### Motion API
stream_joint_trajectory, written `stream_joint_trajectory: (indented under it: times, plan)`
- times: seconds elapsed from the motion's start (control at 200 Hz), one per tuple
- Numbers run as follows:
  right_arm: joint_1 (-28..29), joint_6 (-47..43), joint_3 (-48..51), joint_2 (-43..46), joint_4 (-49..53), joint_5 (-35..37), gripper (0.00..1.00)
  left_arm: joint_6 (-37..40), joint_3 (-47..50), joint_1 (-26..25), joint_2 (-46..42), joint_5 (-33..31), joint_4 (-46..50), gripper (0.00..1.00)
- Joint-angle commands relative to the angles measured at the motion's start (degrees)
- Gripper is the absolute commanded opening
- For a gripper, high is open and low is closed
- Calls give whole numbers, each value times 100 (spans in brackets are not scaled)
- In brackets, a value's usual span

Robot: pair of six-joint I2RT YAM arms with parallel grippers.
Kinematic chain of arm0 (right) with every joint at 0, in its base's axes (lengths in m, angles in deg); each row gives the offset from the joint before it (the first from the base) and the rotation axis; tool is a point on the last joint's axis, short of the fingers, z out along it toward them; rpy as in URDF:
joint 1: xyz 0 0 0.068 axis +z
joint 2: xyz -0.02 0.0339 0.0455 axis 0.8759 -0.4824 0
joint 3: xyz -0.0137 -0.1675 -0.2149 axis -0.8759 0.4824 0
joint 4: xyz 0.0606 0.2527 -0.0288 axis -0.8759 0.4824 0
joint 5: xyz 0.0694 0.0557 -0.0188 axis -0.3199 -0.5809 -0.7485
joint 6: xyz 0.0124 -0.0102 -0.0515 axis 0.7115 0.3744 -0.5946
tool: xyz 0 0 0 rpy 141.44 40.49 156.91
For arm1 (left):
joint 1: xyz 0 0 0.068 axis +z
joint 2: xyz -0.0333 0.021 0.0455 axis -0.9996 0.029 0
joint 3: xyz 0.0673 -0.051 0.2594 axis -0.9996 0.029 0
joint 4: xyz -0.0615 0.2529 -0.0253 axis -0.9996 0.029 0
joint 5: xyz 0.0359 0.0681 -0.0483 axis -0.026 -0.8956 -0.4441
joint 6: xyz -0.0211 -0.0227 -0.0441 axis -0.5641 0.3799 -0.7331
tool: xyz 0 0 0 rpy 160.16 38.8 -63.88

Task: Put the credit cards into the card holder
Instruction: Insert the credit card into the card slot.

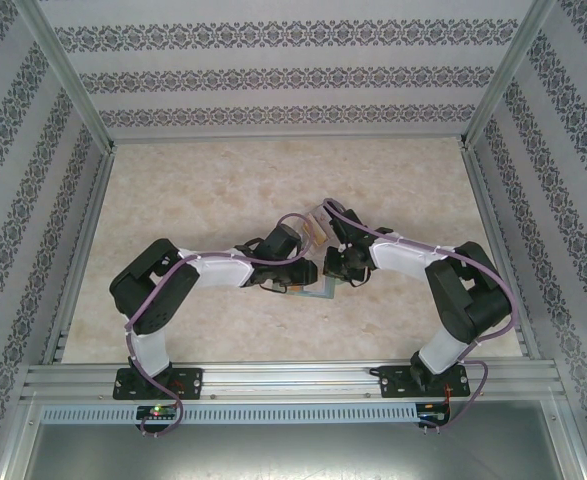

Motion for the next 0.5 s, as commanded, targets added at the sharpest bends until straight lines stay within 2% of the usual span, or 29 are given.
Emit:
stream_joint_trajectory:
  times: [0.0,0.205,0.495]
  plan:
    - [-19,73,160,195,48,206,21,166,-59,33,105,20,184,35]
    - [-228,62,247,406,136,381,25,229,-127,33,142,3,265,35]
    - [-275,82,240,-179,-188,-123,16,317,-319,7,263,86,400,34]
